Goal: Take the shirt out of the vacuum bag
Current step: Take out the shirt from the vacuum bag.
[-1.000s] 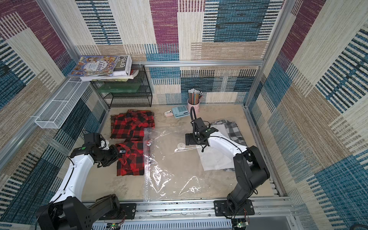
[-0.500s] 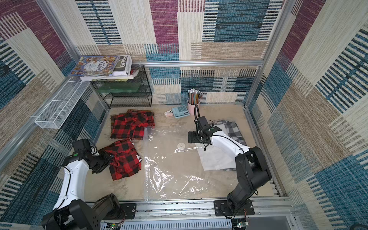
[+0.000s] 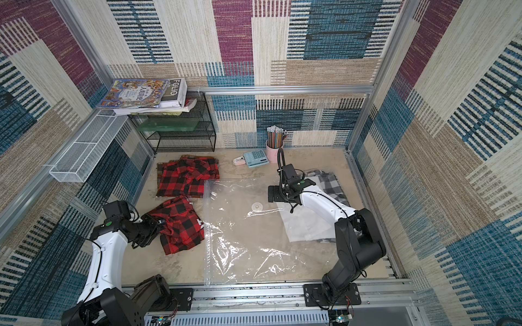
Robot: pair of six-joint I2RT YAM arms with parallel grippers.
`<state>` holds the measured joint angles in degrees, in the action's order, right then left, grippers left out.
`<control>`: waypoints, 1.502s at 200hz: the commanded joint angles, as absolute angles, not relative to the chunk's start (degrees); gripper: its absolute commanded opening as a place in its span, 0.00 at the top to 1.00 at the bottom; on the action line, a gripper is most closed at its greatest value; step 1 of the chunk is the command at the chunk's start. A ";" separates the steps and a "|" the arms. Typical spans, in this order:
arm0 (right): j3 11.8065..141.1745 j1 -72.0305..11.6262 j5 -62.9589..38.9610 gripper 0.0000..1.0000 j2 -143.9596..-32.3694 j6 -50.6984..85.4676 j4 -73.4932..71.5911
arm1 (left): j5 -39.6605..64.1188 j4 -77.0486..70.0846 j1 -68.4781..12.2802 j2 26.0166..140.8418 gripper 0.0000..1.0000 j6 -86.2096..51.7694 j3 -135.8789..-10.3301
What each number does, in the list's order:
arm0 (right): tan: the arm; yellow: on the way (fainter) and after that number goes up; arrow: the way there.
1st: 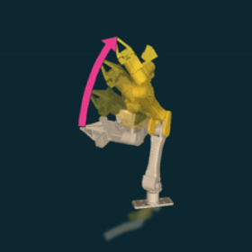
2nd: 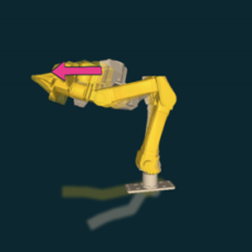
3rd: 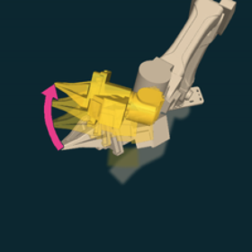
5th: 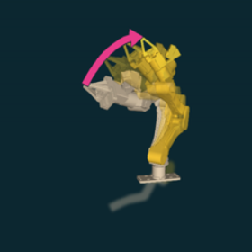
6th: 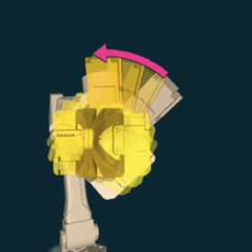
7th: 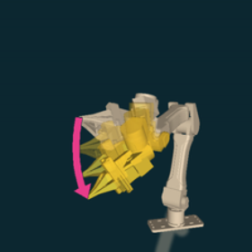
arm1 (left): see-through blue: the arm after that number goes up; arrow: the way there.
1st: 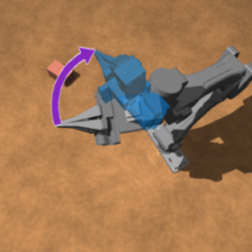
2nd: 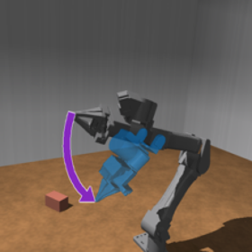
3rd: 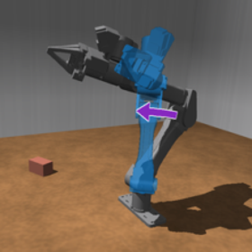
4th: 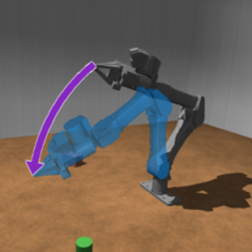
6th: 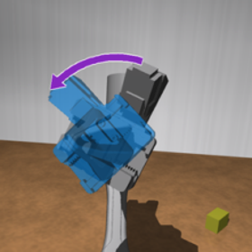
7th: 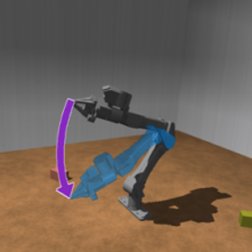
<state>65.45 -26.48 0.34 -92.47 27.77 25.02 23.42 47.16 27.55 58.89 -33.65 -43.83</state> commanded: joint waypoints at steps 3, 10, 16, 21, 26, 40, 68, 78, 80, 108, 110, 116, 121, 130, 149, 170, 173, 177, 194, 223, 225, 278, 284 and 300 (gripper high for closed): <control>65.22 -26.15 0.17 0.05 -91.94 27.33 25.04 | 25.97 45.71 27.68 58.19 1.00 -34.42 -43.16; 65.13 -26.08 0.15 0.04 -91.86 27.25 25.05 | 27.01 45.07 27.69 57.87 1.00 -35.54 -42.33; 65.13 -26.02 0.13 0.04 -91.84 27.25 25.05 | 27.68 44.51 27.67 57.59 1.00 -36.33 -41.61; 65.13 -26.02 0.08 0.04 -91.76 27.25 25.00 | 28.00 44.07 27.68 57.45 1.00 -36.68 -41.16; 65.13 -26.02 0.08 0.04 -91.74 27.27 25.03 | 28.16 43.84 27.67 57.28 1.00 -36.80 -40.83; 65.13 -25.93 0.00 0.04 -91.60 27.25 25.03 | 27.70 43.63 27.69 57.38 1.00 -36.42 -40.59; 65.07 -25.85 0.00 0.04 -91.50 27.16 25.20 | 27.04 44.91 27.69 58.39 1.00 -34.16 -42.34; 65.08 -25.84 0.00 0.04 -91.56 27.14 25.22 | 27.03 45.33 27.69 58.78 1.00 -33.34 -42.73; 65.05 -25.84 0.00 0.04 -91.55 27.15 25.18 | 27.07 45.30 27.69 58.84 1.00 -33.21 -42.85; 65.14 -25.60 -0.09 0.04 -91.49 26.73 25.42 | 27.68 46.14 27.69 59.59 1.00 -31.58 -42.93; 65.13 -25.56 -0.09 0.04 -91.47 26.72 25.41 | 27.82 46.03 27.69 59.72 1.00 -31.63 -42.90; 65.13 -25.43 -0.09 0.04 -91.46 26.64 25.49 | 28.24 45.99 27.69 59.80 1.00 -31.66 -42.89; 65.10 -25.36 -0.04 0.04 -91.48 26.65 25.48 | 28.29 46.10 27.64 59.86 1.00 -31.81 -42.79; 65.00 -25.31 -0.16 0.04 -91.37 26.63 25.48 | 28.30 45.98 27.68 59.85 1.00 -31.77 -42.71; 64.65 -25.22 -0.30 0.04 -91.14 26.63 25.27 | 28.90 45.63 27.69 60.32 1.00 -31.32 -42.92; 64.43 -25.07 -0.43 0.04 -91.14 26.42 25.23 | 31.10 45.34 27.60 63.13 1.00 -30.34 -43.27; 64.47 -25.05 -0.48 0.04 -91.13 26.37 25.31 | 31.44 45.30 27.59 63.64 1.00 -30.14 -43.32; 64.50 -25.03 -0.46 0.04 -91.10 26.32 25.34 | 31.97 45.19 27.60 64.26 1.00 -29.85 -43.41; 64.60 -24.89 -0.62 0.04 -91.05 26.15 25.47 | 35.07 45.17 27.58 66.47 1.00 -28.64 -44.29; 65.21 -24.61 -1.09 0.04 -90.79 25.41 25.99 | 36.85 49.10 27.37 68.04 1.00 -23.24 -48.55; 65.28 -24.57 -1.17 0.04 -90.79 25.34 25.99 | 37.14 49.59 27.36 68.38 1.00 -22.55 -48.98; 68.38 -23.61 -3.49 0.04 -92.66 23.61 26.49 | 40.77 58.22 25.49 75.31 1.00 -13.72 -53.79; 68.74 -23.64 -3.66 0.04 -92.96 23.35 26.61 | 41.10 58.51 24.50 75.84 1.00 -13.31 -53.91; 69.96 -23.55 -4.43 0.04 -93.48 22.70 27.23 | 40.45 61.37 21.18 78.20 1.00 -11.60 -55.15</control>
<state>68.49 -23.55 -2.79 -92.84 24.32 26.13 38.44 55.51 24.53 75.96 -16.08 -53.87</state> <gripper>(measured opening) 0.957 0.101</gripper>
